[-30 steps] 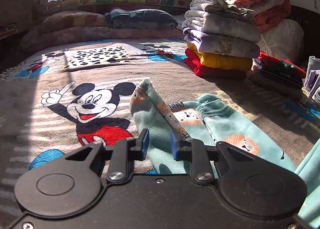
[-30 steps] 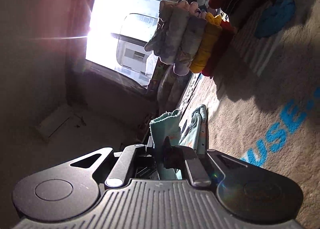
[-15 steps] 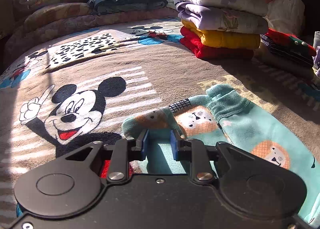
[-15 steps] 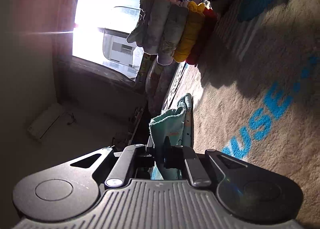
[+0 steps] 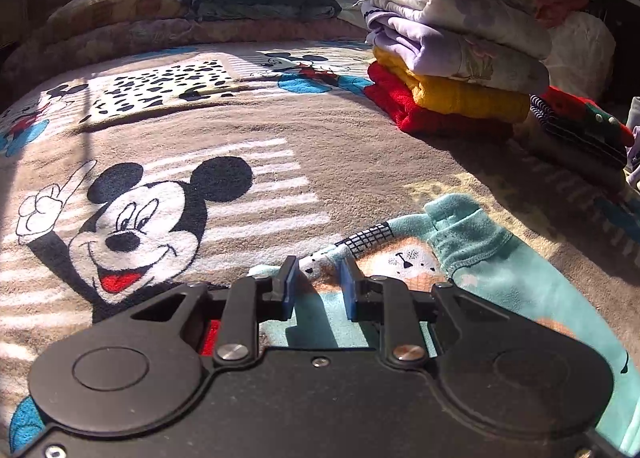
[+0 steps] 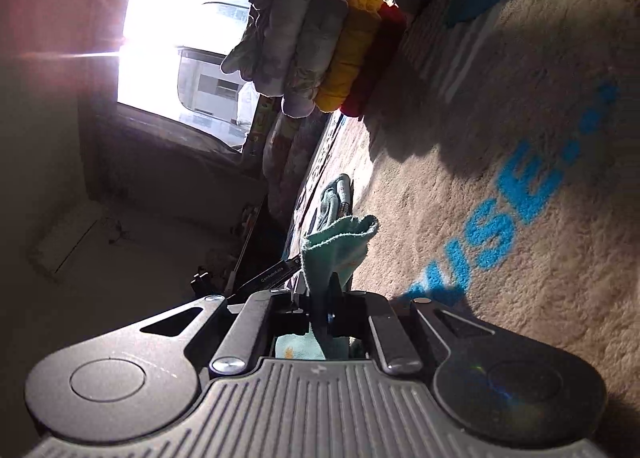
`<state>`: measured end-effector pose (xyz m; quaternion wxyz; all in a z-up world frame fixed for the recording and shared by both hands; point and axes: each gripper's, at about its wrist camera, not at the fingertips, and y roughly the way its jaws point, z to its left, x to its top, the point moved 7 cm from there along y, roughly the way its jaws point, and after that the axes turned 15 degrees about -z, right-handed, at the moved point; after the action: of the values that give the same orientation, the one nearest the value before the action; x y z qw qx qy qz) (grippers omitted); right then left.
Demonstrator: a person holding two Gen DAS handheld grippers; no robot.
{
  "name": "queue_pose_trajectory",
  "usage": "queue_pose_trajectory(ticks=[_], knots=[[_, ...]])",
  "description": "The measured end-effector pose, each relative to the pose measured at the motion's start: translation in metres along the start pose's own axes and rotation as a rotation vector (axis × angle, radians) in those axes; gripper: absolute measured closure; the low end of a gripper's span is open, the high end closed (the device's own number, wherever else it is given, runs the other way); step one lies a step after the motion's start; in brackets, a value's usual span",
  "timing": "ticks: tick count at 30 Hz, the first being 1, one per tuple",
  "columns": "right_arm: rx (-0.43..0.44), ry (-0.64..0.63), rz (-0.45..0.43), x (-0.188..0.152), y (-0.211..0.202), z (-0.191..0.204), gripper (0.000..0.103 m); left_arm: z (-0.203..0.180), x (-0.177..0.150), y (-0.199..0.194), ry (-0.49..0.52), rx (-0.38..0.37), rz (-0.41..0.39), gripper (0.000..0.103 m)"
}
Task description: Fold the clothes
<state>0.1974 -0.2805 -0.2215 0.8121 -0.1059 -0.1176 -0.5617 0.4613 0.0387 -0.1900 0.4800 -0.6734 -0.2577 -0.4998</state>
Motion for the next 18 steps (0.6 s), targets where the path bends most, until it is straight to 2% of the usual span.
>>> queue_pose_trajectory(ticks=[3, 5, 7, 9, 12, 16, 18], knots=[[-0.021, -0.014, 0.006, -0.002, 0.002, -0.003, 0.093, 0.004, 0.009, -0.007, -0.052, 0.008, -0.027, 0.081], [-0.034, -0.029, 0.008, -0.004, 0.003, -0.004, 0.093, 0.008, 0.018, -0.021, -0.077, 0.03, -0.082, 0.074], [-0.044, -0.041, 0.009, -0.005, 0.004, -0.005, 0.093, 0.014, 0.024, -0.036, -0.114, 0.043, -0.123, 0.059], [-0.054, -0.049, 0.008, -0.006, 0.006, -0.007, 0.093, 0.018, 0.023, -0.053, -0.144, 0.06, -0.146, 0.053], [-0.068, -0.066, 0.006, -0.008, 0.009, -0.009, 0.093, 0.021, 0.02, -0.079, -0.168, 0.088, -0.162, 0.053], [-0.069, -0.083, 0.0, -0.008, 0.012, -0.009, 0.093, 0.008, 0.01, -0.116, -0.098, 0.111, -0.135, 0.053], [-0.065, -0.084, -0.005, -0.007, 0.013, -0.009, 0.093, -0.003, 0.007, -0.139, -0.06, 0.106, -0.157, 0.053]])
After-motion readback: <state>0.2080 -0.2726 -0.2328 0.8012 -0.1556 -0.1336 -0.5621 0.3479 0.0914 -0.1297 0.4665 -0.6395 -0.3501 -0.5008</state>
